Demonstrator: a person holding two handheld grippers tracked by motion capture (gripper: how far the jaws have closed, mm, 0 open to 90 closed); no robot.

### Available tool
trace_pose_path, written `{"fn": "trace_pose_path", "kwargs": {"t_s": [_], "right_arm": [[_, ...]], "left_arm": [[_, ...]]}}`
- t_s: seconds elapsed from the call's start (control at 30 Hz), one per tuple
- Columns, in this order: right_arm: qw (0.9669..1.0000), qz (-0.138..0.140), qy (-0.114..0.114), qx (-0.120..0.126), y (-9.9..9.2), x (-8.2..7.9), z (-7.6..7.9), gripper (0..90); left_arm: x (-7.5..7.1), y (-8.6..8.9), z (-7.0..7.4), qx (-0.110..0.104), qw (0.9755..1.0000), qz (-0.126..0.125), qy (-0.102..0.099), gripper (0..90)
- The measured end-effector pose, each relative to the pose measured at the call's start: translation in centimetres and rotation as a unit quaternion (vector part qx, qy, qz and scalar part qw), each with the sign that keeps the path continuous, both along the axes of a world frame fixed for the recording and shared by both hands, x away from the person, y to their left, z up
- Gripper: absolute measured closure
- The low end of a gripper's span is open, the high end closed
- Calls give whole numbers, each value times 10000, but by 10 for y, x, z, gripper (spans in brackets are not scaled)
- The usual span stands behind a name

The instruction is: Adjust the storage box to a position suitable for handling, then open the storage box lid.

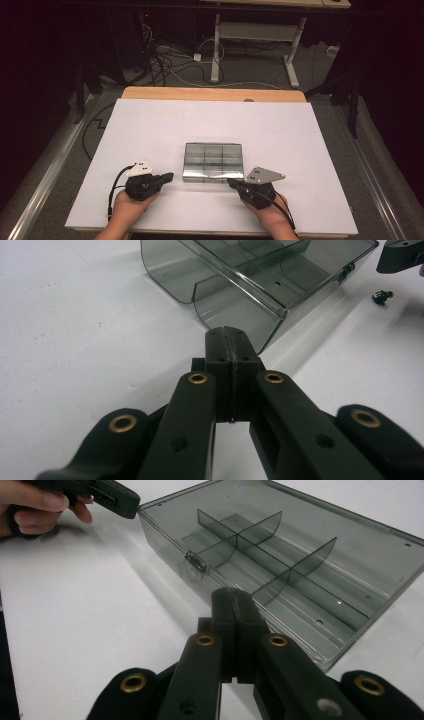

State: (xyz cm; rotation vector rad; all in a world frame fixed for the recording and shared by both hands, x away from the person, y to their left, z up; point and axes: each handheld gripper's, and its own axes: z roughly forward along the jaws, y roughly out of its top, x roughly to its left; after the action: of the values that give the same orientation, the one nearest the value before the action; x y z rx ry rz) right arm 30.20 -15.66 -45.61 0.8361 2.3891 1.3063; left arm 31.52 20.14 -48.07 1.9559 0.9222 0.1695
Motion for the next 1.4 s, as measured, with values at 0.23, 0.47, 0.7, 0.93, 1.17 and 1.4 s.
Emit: {"fn": "trace_pose_path", "kwargs": {"t_s": [0.23, 0.47, 0.7, 0.93, 1.17, 1.4], "right_arm": [[9999, 132, 29, -33, 9, 0, -2, 900], [9997, 225, 50, 17, 20, 0, -2, 900], [9993, 372, 76, -12, 33, 0, -4, 900], [9985, 476, 248, 66, 44, 2, -9, 900], [9977, 603, 285, -94, 56, -1, -14, 900], [9970, 646, 383, -204, 60, 1, -23, 900]], "left_arm": [[1, 0, 2, -97, 9999, -61, 51, 876], [2, -3, 3, -86, 9998, -164, 42, 876], [2, -4, 3, -29, 9996, -286, -16, 877], [2, -2, 3, -102, 9995, -275, -80, 876], [-3, -6, 5, -54, 9994, -321, -139, 876], [-3, -10, 4, -49, 9993, -353, -146, 876]]}}
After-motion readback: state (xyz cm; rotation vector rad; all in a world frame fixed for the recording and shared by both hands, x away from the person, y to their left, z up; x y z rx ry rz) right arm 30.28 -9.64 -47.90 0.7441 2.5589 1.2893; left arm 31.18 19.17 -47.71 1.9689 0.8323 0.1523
